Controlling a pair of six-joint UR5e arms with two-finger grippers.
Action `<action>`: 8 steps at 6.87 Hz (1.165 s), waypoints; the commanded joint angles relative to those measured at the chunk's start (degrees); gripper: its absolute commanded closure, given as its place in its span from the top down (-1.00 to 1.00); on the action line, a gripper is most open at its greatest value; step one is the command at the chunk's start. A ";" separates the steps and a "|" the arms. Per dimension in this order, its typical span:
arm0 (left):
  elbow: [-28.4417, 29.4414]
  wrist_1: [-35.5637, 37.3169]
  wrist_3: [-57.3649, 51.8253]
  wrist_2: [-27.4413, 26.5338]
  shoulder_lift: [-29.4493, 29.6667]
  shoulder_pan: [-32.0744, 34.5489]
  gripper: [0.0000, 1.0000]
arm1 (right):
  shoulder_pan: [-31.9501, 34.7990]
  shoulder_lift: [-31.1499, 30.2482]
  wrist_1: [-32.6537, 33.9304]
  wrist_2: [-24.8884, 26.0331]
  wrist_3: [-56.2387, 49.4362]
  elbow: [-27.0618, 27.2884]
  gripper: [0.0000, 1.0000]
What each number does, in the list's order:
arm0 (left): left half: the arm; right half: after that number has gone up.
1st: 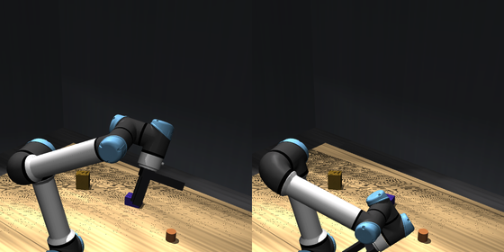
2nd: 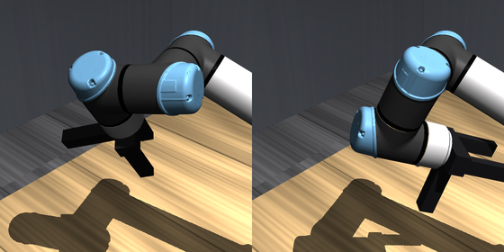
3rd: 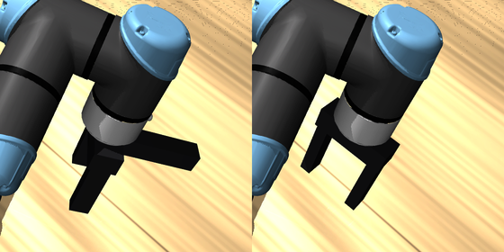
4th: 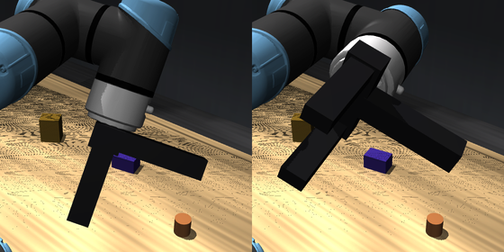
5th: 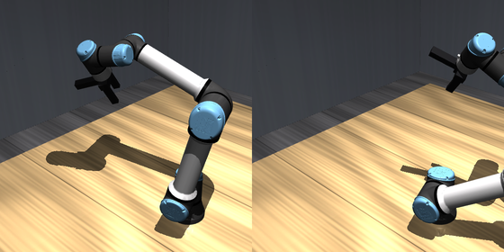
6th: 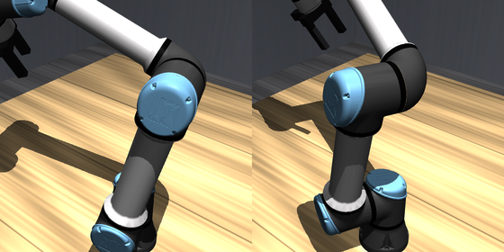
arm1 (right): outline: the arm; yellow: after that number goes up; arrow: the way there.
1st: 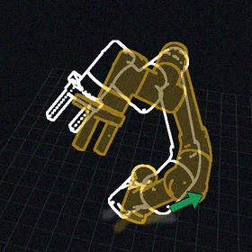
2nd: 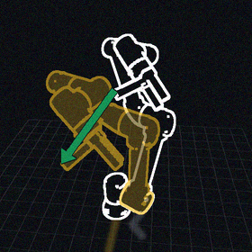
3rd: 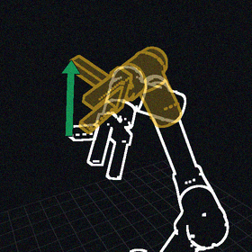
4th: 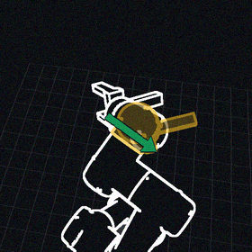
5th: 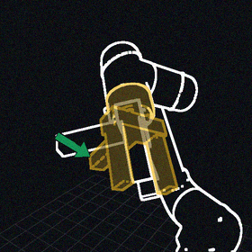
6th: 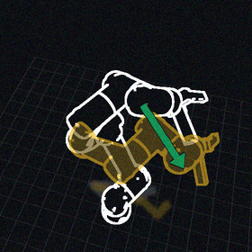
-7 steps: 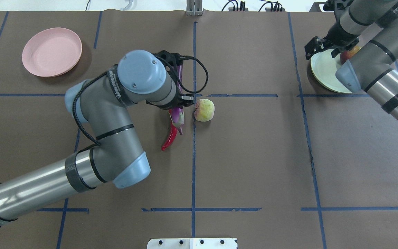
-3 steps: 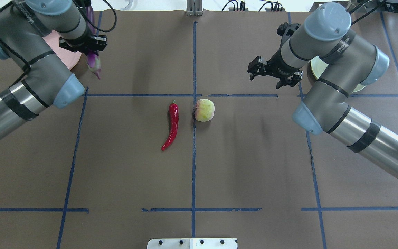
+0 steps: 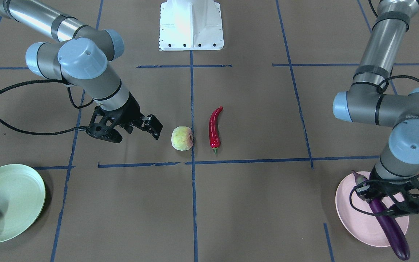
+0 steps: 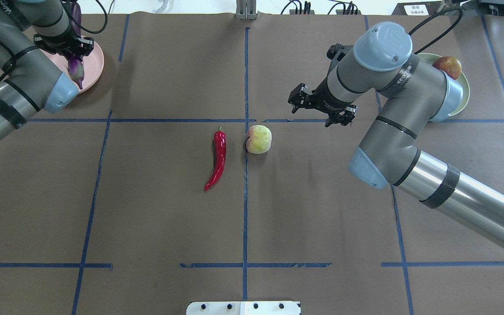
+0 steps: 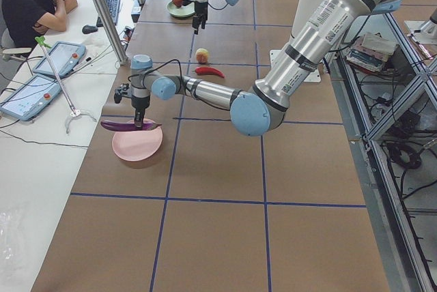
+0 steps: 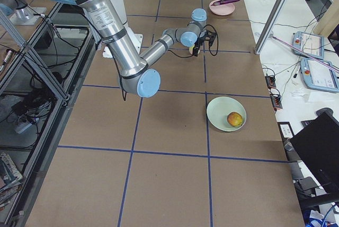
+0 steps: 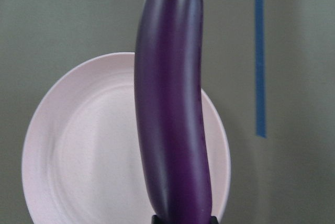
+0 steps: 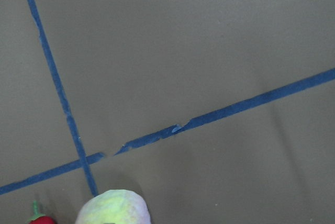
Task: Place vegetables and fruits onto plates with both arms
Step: 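Carry eggplant onto pink plate with left gripper while right gripper descends to peach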
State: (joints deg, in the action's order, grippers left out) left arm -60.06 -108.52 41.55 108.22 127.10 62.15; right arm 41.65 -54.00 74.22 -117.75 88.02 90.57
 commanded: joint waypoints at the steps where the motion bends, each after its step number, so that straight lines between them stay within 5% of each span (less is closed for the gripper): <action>1: 6.27 -3.53 -4.53 -0.21 0.51 2.00 -0.08 | -1.65 3.62 3.10 2.33 4.08 -1.44 1.00; 2: 7.84 -3.89 -4.72 -0.12 1.73 2.01 0.71 | -2.27 6.77 3.38 2.35 3.91 -5.19 1.00; 3: 7.77 -6.50 -4.03 -0.03 1.74 2.01 1.00 | -2.71 11.07 4.69 2.35 3.13 -11.32 1.00; 8: 7.07 -6.53 -2.97 0.15 2.36 2.01 1.00 | -8.15 12.34 4.79 6.20 -0.39 -15.69 1.00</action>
State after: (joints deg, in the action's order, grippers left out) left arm -52.82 -115.07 38.52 108.34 129.33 64.09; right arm 35.13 -41.43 79.01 -113.57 88.27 75.32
